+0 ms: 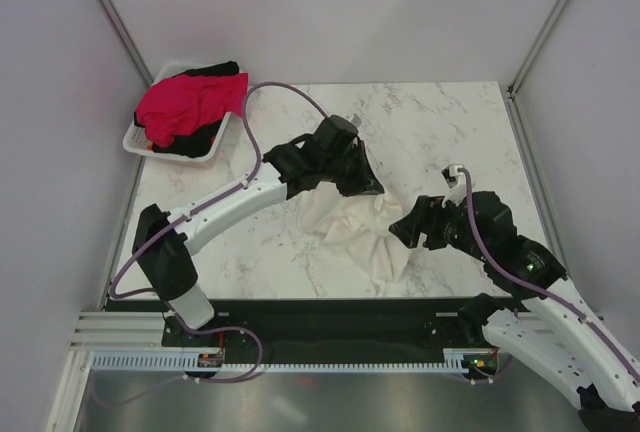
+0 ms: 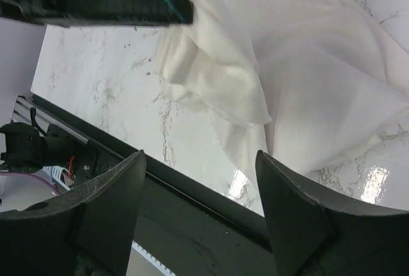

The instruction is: Fold and stack the t-shirts

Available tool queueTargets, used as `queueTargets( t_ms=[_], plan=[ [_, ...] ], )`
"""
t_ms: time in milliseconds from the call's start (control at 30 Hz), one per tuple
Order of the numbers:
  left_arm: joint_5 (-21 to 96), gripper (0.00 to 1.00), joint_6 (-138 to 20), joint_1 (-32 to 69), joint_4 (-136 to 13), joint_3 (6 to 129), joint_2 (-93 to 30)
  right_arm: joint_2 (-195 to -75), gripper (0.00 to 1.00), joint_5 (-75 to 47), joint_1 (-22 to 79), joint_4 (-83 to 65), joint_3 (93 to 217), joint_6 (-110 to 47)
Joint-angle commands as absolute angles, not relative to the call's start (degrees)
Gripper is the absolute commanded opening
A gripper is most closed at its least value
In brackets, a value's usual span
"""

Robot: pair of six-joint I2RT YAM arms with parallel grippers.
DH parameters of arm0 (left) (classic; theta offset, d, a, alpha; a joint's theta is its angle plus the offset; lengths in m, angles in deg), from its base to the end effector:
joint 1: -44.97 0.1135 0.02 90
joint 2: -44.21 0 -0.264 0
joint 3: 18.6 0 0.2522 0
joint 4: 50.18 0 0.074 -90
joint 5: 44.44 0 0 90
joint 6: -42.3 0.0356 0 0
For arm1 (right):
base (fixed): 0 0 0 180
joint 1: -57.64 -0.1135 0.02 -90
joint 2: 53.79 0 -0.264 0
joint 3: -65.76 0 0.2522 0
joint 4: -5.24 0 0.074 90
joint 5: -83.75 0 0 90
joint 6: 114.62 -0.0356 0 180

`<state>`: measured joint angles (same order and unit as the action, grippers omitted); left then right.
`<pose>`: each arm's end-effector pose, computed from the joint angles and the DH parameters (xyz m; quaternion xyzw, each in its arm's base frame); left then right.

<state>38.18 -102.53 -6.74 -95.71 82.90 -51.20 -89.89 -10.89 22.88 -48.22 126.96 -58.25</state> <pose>0.2319 -0.3012 0.3336 0.0029 0.9028 -0.3764 0.2082 0.1063 0.0773 0.3240 -0.0292 0.8578 0.3165 0.4039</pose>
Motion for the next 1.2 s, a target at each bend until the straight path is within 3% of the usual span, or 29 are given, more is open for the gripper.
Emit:
queueTargets(
  t_ms=[0, 467, 667, 767, 800, 833, 967, 1000, 1100, 1133, 1167],
  plan=[
    [29.74, 0.02, -103.78, -3.20, -92.85, 84.29, -48.60, -90.71, 0.77, -13.80, 22.75, -40.44, 124.09, -55.91],
    [24.29, 0.02, -103.25, 1.37, -92.85, 81.12, -43.77, -99.05, 0.79, -15.65, 22.75, -26.72, 119.33, -51.52],
    [22.71, 0.02, -103.16, 1.90, -92.85, 80.15, -42.63, -101.25, 0.73, -16.62, 22.75, -21.10, 118.72, -50.81],
    [22.36, 0.02, -103.16, 2.25, -92.85, 79.28, -41.92, -102.48, 0.58, -16.44, 22.75, -20.21, 119.15, -50.46],
    [22.36, 0.02, -103.07, 2.34, -92.77, 79.10, -41.66, -102.83, 0.45, -16.44, 22.75, -20.29, 119.24, -50.46],
    [22.36, 0.02, -103.07, 2.51, -92.85, 78.83, -41.48, -102.75, 0.39, -16.36, 22.75, -20.29, 119.42, -50.46],
    [22.18, 0.02, -102.72, 3.48, -92.76, 77.34, -40.86, -101.17, 0.19, -15.48, 22.66, -23.18, 120.73, -51.34],
    [22.09, 0.02, -102.46, 3.74, -92.85, 77.16, -40.78, -100.30, 0.09, -14.95, 22.66, -24.15, 121.09, -51.34],
    [22.09, 0.03, -101.41, 4.27, -92.77, 76.81, -40.78, -98.71, 0.00, -11.27, 22.75, -29.95, 123.28, -52.13],
    [22.09, 0.06, -99.84, 4.36, -92.76, 76.90, -40.86, -98.36, 0.00, -10.04, 22.75, -31.88, 125.03, -52.65],
    [22.01, 0.22, -98.78, 4.54, -92.85, 77.25, -40.86, -97.92, 0.00, -7.24, 22.75, -36.33, 126.00, -53.00]
  ],
)
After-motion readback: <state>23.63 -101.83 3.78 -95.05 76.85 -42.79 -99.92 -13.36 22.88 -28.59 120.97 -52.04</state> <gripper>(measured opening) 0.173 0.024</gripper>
